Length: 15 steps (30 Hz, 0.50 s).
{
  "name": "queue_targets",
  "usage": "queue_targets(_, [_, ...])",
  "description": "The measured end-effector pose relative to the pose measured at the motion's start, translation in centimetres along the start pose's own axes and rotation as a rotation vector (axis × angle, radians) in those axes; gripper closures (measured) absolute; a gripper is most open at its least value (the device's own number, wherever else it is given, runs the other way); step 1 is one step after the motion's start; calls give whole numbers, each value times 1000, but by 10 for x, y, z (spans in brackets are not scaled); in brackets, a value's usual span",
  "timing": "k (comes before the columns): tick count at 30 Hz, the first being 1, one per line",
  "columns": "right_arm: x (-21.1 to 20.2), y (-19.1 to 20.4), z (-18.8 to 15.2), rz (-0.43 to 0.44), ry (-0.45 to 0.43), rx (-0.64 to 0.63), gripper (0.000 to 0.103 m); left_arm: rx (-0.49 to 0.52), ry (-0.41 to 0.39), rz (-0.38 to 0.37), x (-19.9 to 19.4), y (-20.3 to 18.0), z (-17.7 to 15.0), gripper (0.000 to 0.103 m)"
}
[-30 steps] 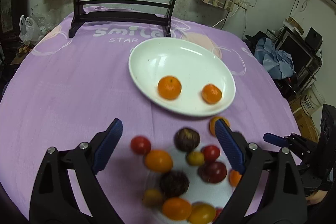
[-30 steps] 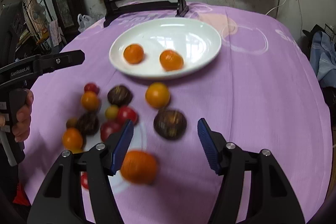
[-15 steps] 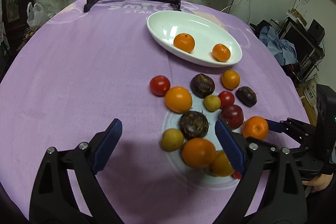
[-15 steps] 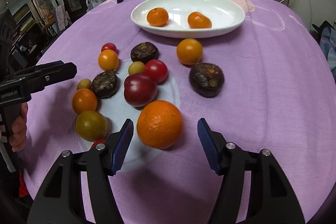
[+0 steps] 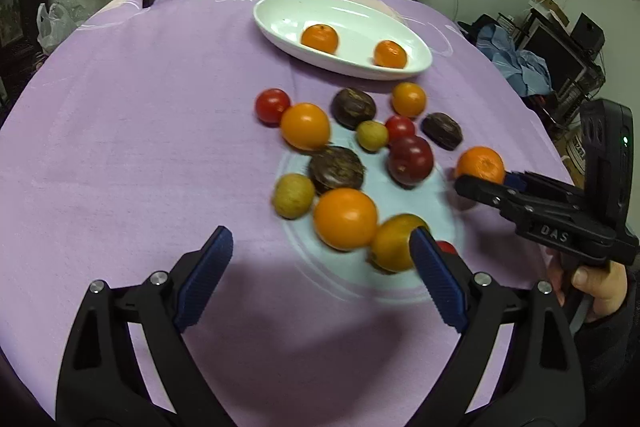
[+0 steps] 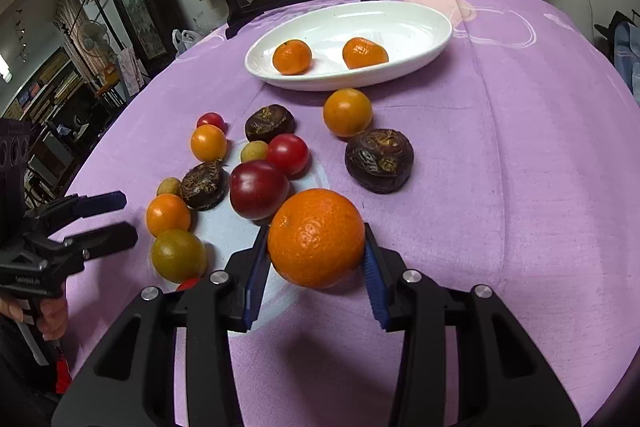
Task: Organize fruits
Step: 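Grasp another large mandarin orange with the right gripper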
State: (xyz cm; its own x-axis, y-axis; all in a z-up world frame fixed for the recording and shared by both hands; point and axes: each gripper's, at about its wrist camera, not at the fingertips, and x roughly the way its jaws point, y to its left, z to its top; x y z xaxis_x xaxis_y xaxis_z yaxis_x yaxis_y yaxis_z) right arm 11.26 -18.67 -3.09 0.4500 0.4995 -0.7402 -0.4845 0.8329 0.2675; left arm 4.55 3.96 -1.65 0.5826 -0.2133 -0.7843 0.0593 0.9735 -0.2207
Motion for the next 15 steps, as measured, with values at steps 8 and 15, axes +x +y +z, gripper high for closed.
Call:
queue_targets(8, [-5, 0, -1, 13, -12, -5, 59, 85, 21, -10, 2, -25, -8, 11])
queue_targets(15, [-6, 1, -3, 9, -18, -9, 60, 73, 9, 11, -4, 4, 2, 12])
